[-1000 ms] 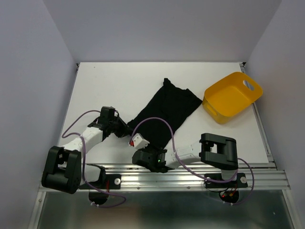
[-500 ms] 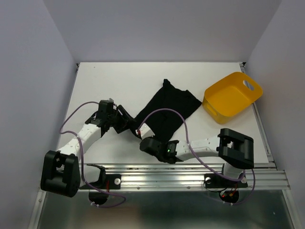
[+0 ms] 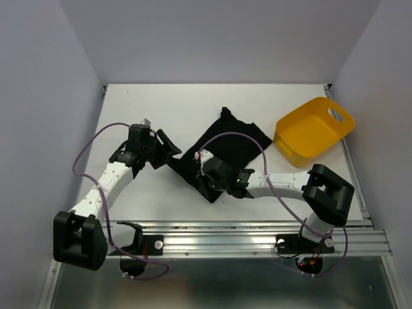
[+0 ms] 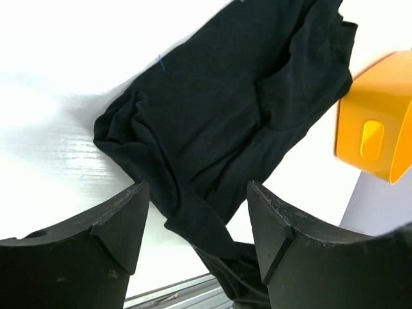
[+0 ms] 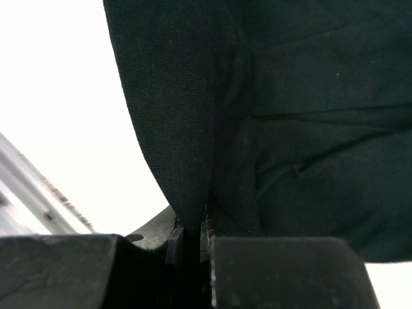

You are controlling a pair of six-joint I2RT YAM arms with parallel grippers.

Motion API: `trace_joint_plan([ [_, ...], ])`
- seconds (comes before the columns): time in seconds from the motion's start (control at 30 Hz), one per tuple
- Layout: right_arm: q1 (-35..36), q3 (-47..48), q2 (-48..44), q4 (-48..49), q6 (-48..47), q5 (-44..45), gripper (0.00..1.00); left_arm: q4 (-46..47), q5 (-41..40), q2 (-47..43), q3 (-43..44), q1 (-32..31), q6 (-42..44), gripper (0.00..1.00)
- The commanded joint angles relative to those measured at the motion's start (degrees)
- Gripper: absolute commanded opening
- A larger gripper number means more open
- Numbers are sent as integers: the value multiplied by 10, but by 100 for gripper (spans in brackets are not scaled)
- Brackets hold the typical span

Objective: Roll the t-shirts
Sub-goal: Roll the T-shirt to the center of the board.

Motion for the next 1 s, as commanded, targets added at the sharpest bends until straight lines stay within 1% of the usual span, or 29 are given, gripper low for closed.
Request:
trace_joint_plan([
  [0.0,-32,-6,-21,45,35,-162,1,-22,-19,-21,28,2,24,72],
  [0.03,-46,-6,-18,47,45,-176,1,-22,-17,-22,26,2,25,72],
  [0.07,-54,-6,-12,49,49,-210,1,-22,-16,-22,22,2,27,72],
  [0.13,-76,-10,-8,60,67,-239,1,-20,-13,-24,15,3,28,70],
  [0.17,-83,-12,-5,64,74,-272,1,-20,-10,-25,12,2,29,70],
  [0.27,-111,-21,4,86,102,-327,1,-16,-2,-30,-7,2,36,62],
  [0.3,-118,-24,6,91,109,-342,1,-14,2,-30,-10,2,38,54],
  [0.37,-138,-32,17,110,128,-369,1,-11,6,-33,-17,2,44,46],
  [0.4,-143,-35,21,116,133,-396,1,-6,13,-34,-23,1,45,35],
  [0.43,-143,-35,26,123,144,-407,1,-4,15,-33,-26,1,47,31],
  [0.47,-152,-35,37,127,148,-419,1,-3,19,-30,-28,2,52,24],
  [0.5,-161,-35,42,132,154,-442,1,0,22,-29,-33,0,54,19],
  [0.53,-161,-35,54,140,162,-451,1,4,27,-23,-34,0,59,10],
  [0.6,-175,-33,63,145,170,-477,1,10,35,-15,-36,-1,63,1],
  [0.63,-175,-32,69,148,177,-485,1,12,38,-10,-37,-2,65,0],
  [0.8,-204,-37,96,178,209,-536,1,36,42,15,-43,-5,72,0],
  [0.97,-215,-44,103,181,213,-540,1,65,50,54,-47,-9,78,0],
])
